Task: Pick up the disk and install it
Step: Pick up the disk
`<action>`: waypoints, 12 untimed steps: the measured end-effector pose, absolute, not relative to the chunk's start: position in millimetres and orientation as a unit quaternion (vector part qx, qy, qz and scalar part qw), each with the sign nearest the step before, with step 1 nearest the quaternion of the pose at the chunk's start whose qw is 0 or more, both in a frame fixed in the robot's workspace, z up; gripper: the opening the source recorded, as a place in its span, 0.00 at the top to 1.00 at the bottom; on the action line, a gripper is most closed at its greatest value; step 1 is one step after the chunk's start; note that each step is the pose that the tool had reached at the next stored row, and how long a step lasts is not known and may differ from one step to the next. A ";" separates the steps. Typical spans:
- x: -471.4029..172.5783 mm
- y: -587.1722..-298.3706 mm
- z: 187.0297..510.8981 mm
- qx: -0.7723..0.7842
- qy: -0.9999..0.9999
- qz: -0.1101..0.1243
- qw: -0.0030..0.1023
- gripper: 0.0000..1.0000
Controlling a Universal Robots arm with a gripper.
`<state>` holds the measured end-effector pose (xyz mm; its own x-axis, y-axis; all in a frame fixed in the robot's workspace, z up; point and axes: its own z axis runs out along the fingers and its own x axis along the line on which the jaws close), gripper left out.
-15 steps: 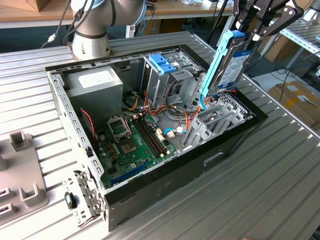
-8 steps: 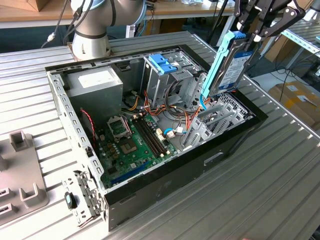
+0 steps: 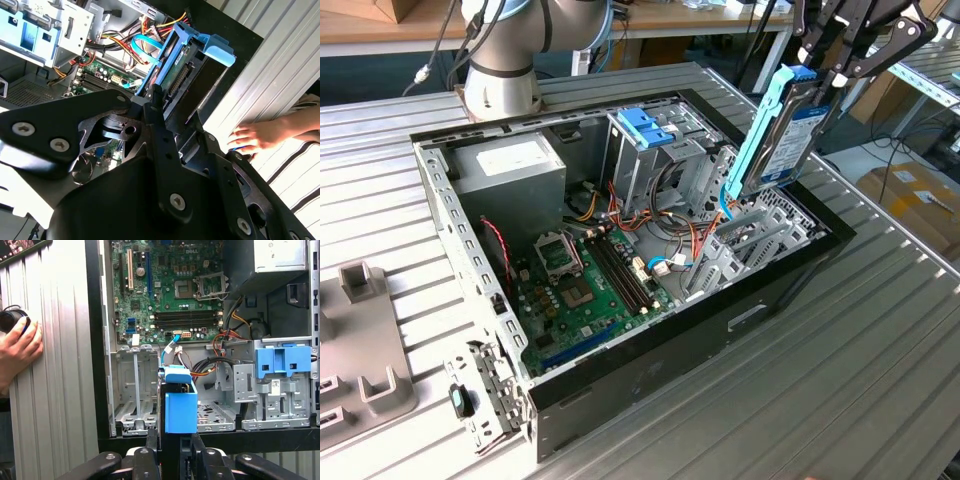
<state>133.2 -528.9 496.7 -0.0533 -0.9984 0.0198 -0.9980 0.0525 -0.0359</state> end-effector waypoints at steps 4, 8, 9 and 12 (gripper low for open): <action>133.2 -529.0 496.7 -0.688 0.725 -0.020 0.005 0.65; 133.2 -529.8 496.7 -0.688 0.725 -0.020 0.005 0.65; 133.2 -530.4 496.8 -0.688 0.725 -0.020 0.005 0.65; 133.2 -532.3 496.7 -0.688 0.725 -0.020 0.005 0.65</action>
<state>133.2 -532.3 496.7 -0.0533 -0.9984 0.0198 -0.9980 0.0526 -0.0359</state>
